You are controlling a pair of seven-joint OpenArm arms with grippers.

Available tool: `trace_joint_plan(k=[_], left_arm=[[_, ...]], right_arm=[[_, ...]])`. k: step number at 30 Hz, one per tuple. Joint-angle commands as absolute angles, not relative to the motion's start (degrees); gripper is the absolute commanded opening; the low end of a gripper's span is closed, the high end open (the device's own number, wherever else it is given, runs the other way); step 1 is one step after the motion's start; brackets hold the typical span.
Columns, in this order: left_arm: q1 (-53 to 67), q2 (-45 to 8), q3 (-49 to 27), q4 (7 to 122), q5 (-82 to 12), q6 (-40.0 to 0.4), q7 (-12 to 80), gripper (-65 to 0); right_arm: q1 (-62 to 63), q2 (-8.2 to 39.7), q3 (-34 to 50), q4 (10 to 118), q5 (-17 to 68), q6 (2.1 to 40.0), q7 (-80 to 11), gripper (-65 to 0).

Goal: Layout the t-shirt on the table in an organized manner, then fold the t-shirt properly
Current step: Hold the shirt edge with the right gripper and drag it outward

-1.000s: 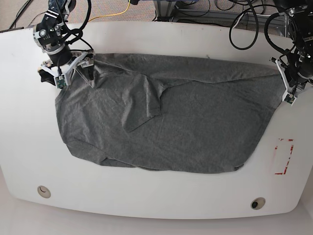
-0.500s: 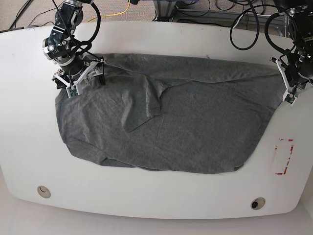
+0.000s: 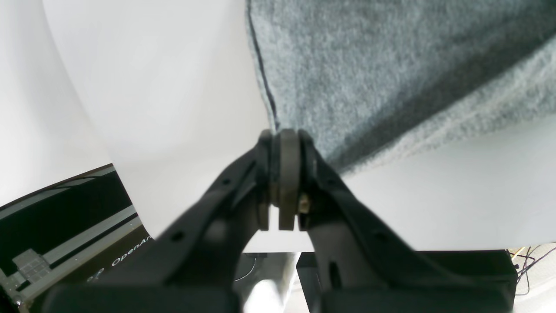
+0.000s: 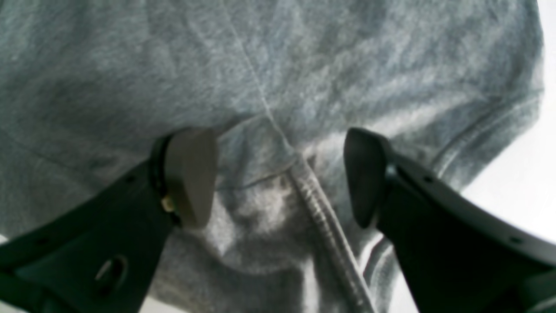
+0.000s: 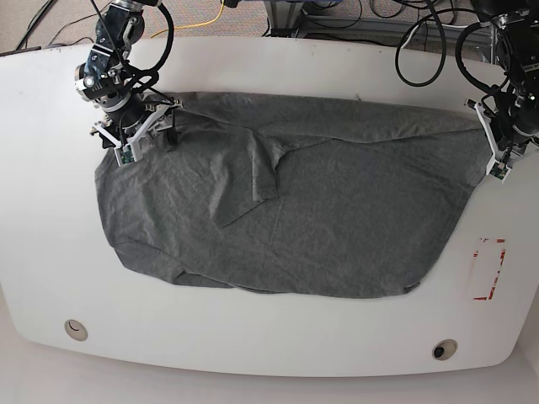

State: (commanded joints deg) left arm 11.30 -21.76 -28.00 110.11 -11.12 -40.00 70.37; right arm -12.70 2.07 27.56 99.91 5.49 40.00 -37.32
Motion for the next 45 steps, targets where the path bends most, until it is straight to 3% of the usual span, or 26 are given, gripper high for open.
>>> trace_joint_plan(k=[13, 17, 21, 22, 45], left_arm=[[11.21, -21.76, -26.95, 110.11, -11.12, -40.0, 70.37, -65.0], [11.21, -21.76, -26.95, 110.11, -11.12, -40.0, 70.37, -65.0], [11.21, -21.76, -26.95, 110.11, -11.12, -40.0, 70.37, -65.0], [11.21, -21.76, -26.95, 110.11, -11.12, -40.0, 70.37, -65.0], [11.21, -21.67, -26.95, 110.02, -11.12, -40.0, 70.37, -65.0]], right_arm=[[-12.62, 1.89, 24.48, 97.1, 5.41, 40.0, -37.05, -25.0], [-12.62, 1.89, 24.48, 97.1, 5.41, 40.0, -37.14, -39.5], [-12.62, 1.89, 24.48, 97.27, 5.41, 40.0, -37.23, -62.9], [-12.62, 1.89, 24.48, 97.45, 5.41, 40.0, -37.23, -65.0], [-23.52, 1.89, 24.92, 115.91, 5.32, 40.0, -43.74, -65.0]])
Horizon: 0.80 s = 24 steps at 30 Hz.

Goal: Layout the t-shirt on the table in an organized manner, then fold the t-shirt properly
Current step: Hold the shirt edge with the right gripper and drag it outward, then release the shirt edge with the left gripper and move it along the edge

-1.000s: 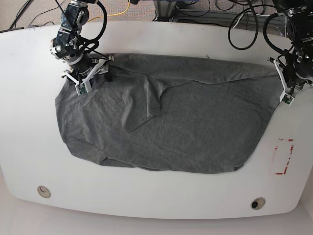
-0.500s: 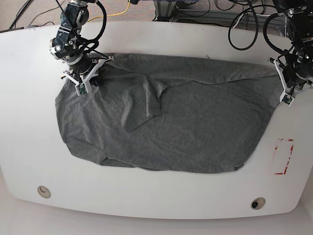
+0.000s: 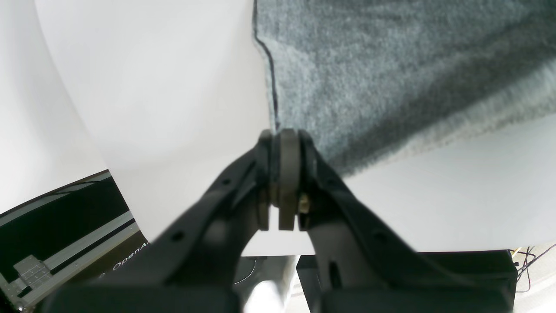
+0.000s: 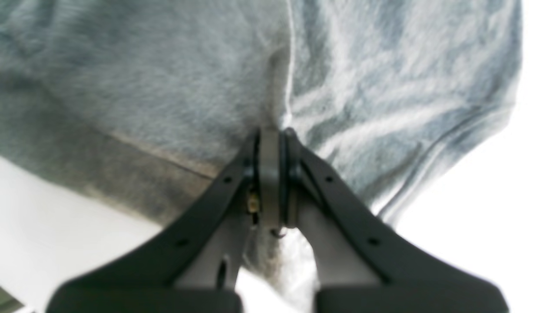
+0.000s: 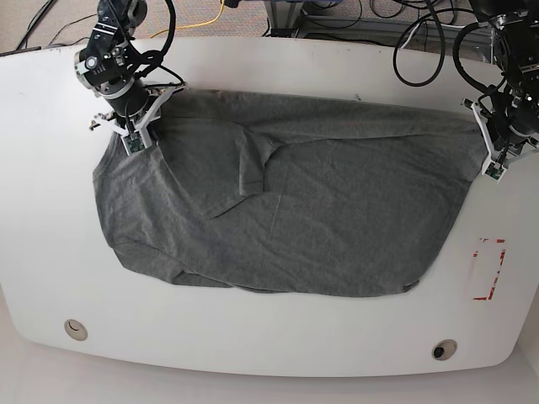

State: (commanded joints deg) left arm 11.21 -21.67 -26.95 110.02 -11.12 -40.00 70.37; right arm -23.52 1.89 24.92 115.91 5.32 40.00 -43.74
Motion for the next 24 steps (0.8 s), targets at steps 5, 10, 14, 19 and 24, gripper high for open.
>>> trace_joint_plan(k=[5, 10, 14, 19, 24], left_arm=[[11.38, -21.85, -27.21, 110.02, -11.12, -40.0, 70.37, -65.0], [11.56, -21.93, -27.21, 110.02, -11.12, -40.0, 70.37, -65.0], [12.09, -21.67, -27.12, 109.93, -11.03, -40.0, 70.46, -65.0], [12.44, -19.47, -26.95, 108.44, -11.03, -40.0, 70.37, -65.0], [9.89, -18.86, -26.95, 103.78, -11.03, -37.32, 70.37, -65.0]], right_arm=[[-27.82, 1.89, 25.1, 116.09, 5.41, 40.0, -43.3, -65.0], [-33.45, 1.89, 27.91, 116.09, 10.07, 40.0, -40.48, -65.0], [-37.32, 1.89, 32.13, 116.09, 16.66, 40.0, -40.04, -65.0], [-40.04, 2.24, 35.82, 116.0, 19.82, 40.0, -40.04, -65.0], [-40.84, 2.15, 37.67, 115.82, 19.91, 40.0, -39.96, -65.0]])
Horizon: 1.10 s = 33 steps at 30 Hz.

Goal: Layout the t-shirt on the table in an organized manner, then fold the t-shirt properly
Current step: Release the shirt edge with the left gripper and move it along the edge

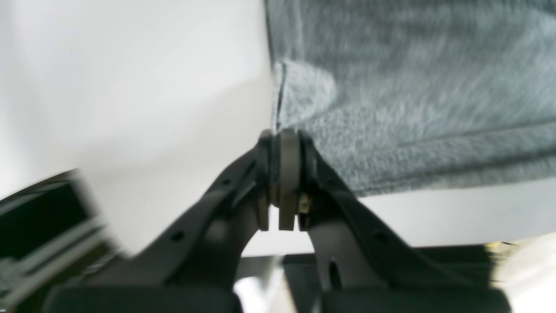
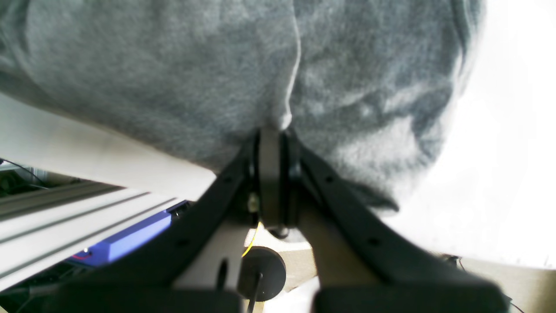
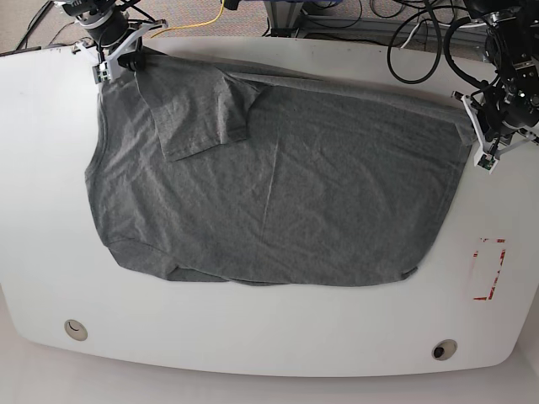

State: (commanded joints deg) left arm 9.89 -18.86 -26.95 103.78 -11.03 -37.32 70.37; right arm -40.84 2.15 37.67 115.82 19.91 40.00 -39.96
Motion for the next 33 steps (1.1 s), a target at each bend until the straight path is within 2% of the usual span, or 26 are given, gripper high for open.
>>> trace_joint_plan(k=[12, 18, 23, 33], left_arm=[[4.62, -18.77, -26.77, 98.68, -11.12, -36.62, 70.55, -65.0], [1.36, -18.59, -22.99, 98.86, -11.3, -36.62, 70.55, -65.0], [-2.15, -15.52, -21.93, 98.59, -11.12, -36.62, 70.55, -65.0], [-5.23, -15.25, -18.15, 93.49, -11.12, -36.62, 70.46, -65.0]], right_arm=[[-42.42, 1.98, 40.48, 115.21, 19.74, 40.0, -39.87, -65.0], [-42.15, 1.98, 40.4, 114.42, 19.82, 40.0, -39.87, -65.0], [-41.89, 1.98, 40.22, 114.42, 19.82, 40.0, -39.87, -65.0], [-39.96, 2.24, 41.1, 114.07, 19.65, 40.0, -39.78, -65.0]])
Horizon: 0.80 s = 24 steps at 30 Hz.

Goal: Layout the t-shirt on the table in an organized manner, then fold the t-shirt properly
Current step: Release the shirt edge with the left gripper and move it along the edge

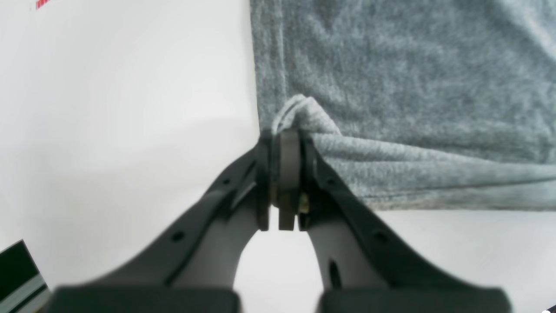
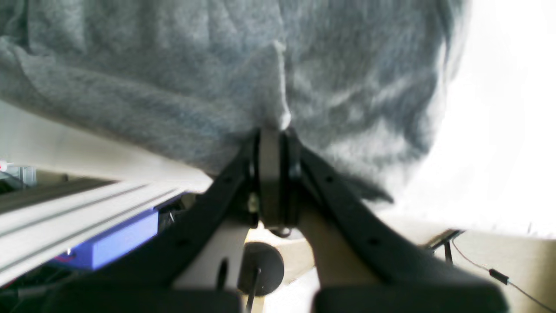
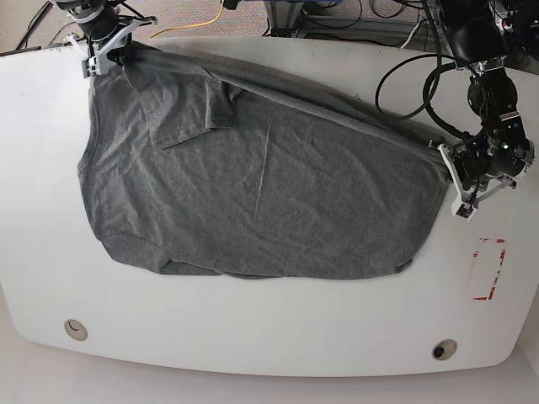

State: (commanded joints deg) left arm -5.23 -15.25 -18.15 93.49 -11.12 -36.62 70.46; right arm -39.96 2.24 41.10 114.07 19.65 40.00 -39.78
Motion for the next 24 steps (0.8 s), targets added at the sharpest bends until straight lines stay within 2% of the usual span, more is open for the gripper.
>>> trace_joint_plan(k=[14, 24], left_arm=[[-8.48, -15.43, -18.07, 84.53, -11.12, -36.53, 70.29, -65.0], [-8.13, -15.43, -17.98, 84.44, -11.12, -36.53, 70.2, -65.0]], right_arm=[[-38.37, 1.8, 47.52, 113.54, 19.74, 40.0, -39.96, -65.0], [-38.46, -2.07, 50.86, 112.92, 17.36, 40.0, -40.22, -65.0]])
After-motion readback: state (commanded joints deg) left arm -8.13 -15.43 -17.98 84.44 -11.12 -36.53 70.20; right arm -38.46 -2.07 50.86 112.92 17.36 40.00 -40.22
